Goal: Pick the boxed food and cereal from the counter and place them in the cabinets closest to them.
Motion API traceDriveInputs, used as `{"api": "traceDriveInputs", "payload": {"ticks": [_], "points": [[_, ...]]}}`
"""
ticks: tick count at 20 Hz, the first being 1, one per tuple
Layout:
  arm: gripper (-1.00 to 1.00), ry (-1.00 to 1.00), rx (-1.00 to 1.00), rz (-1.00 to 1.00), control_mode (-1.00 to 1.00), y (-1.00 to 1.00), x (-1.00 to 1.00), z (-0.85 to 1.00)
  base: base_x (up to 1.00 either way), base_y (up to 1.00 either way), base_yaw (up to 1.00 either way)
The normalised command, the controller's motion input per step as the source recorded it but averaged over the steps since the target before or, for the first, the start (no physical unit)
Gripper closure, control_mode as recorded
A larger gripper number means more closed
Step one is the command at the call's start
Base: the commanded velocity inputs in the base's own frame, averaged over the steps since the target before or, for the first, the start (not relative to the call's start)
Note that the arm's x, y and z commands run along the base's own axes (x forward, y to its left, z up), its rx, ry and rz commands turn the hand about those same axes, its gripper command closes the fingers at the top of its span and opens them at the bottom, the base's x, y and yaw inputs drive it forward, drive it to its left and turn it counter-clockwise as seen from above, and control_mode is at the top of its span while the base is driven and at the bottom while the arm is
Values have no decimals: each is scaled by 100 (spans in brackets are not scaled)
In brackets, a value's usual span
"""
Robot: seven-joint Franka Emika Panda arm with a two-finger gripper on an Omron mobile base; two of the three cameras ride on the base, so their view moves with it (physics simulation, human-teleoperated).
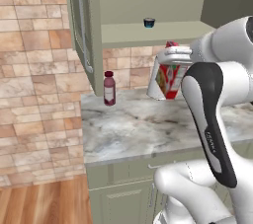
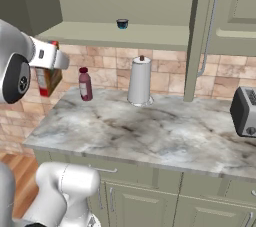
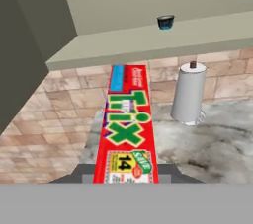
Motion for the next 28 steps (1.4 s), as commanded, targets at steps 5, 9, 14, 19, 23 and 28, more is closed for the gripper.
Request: {"api": "traceDriveInputs", "payload": {"ticks": [5, 9, 14, 19, 23, 28], "points": [[100, -3, 0, 4, -100, -1, -5, 27, 0, 0, 0], [100, 0, 0, 0, -100, 0, 0, 0, 0, 0, 0], [100, -8, 0, 0, -100, 0, -5, 16, 0, 0, 0], [100, -15, -1, 1, -100, 0, -7, 35, 0, 0, 0], [100, -11, -4, 1, -100, 0, -1, 24, 0, 0, 0], [100, -4, -4, 1, -100, 0, 16, 11, 0, 0, 0]]}}
